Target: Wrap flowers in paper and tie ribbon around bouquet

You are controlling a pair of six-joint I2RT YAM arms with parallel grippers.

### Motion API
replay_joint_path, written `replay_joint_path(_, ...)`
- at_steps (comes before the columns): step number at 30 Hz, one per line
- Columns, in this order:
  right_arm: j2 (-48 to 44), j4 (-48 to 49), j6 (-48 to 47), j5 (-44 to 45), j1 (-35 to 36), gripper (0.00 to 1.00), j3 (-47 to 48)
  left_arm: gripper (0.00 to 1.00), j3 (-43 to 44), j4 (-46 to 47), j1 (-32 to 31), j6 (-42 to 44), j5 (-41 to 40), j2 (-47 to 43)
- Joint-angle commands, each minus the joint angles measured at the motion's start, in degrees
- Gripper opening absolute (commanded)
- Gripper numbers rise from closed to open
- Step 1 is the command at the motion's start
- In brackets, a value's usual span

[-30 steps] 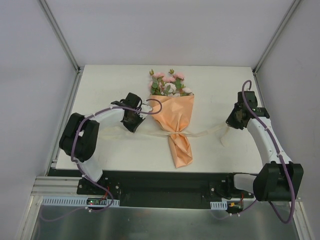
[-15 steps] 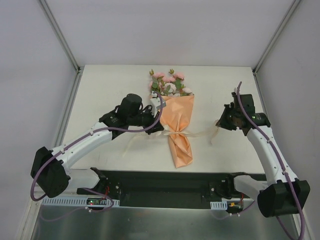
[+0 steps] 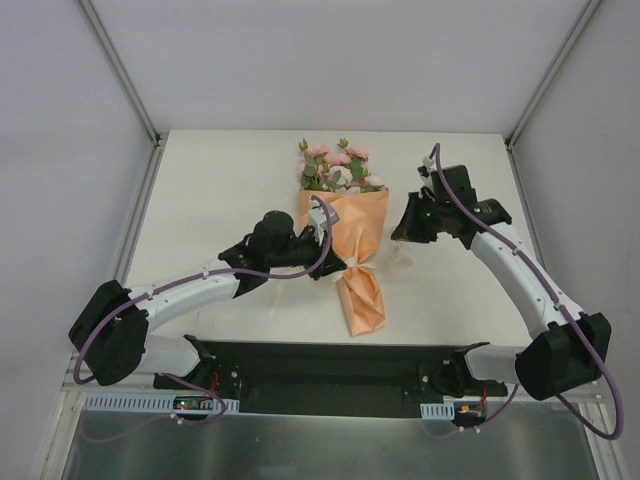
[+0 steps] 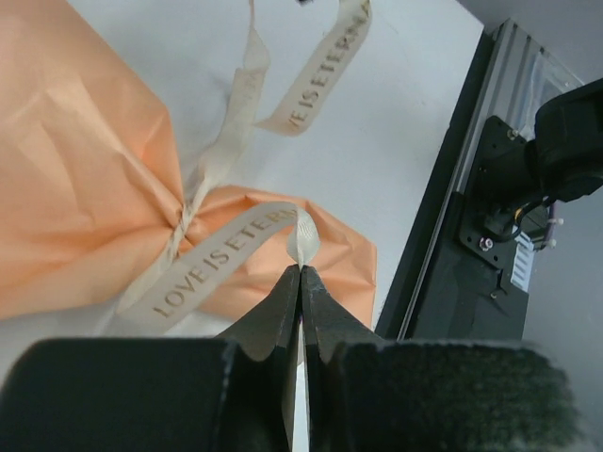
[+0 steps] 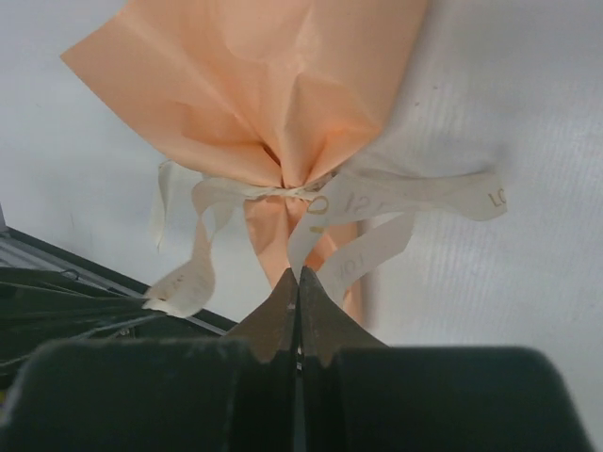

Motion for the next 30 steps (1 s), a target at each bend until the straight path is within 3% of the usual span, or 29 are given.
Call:
replay_joint_path(1,4.39,3.19,7.39,0.01,3.51,0.0,5.84,0.0,-8.34,11.89,-1.8,-2.5,-5.76,-5.49)
replay_joint_path(6,11.61,4.68,19.68,5.47,8.51,0.0,12.52,0.0,-15.37,20.94,-3.12,-2.32,-8.05,-7.78)
replay_joint_path(9,16.44,7.13,21.02,7.05,13.25,0.01,16.21,0.0,-17.4,22.89,-3.21,-1.01,-6.39,-8.05)
replay_joint_path(18,25.32,18.91,1.88,4.6,25.84,0.0,17.28,0.0,-22.33,24.37,-3.13,1.19,-2.78,-10.6)
replay_joint_path(23,34.19,14.98,-6.11,-2.61,26.46,0.0,22.8,0.0,-23.13,25.26,-3.12,1.02,-1.82,-11.21)
replay_joint_path(30,42.37,12.25,-7.8,-10.6,27.25,0.0,27.12,0.0,-23.74,25.52,-3.12,0.05,-1.81,-11.39)
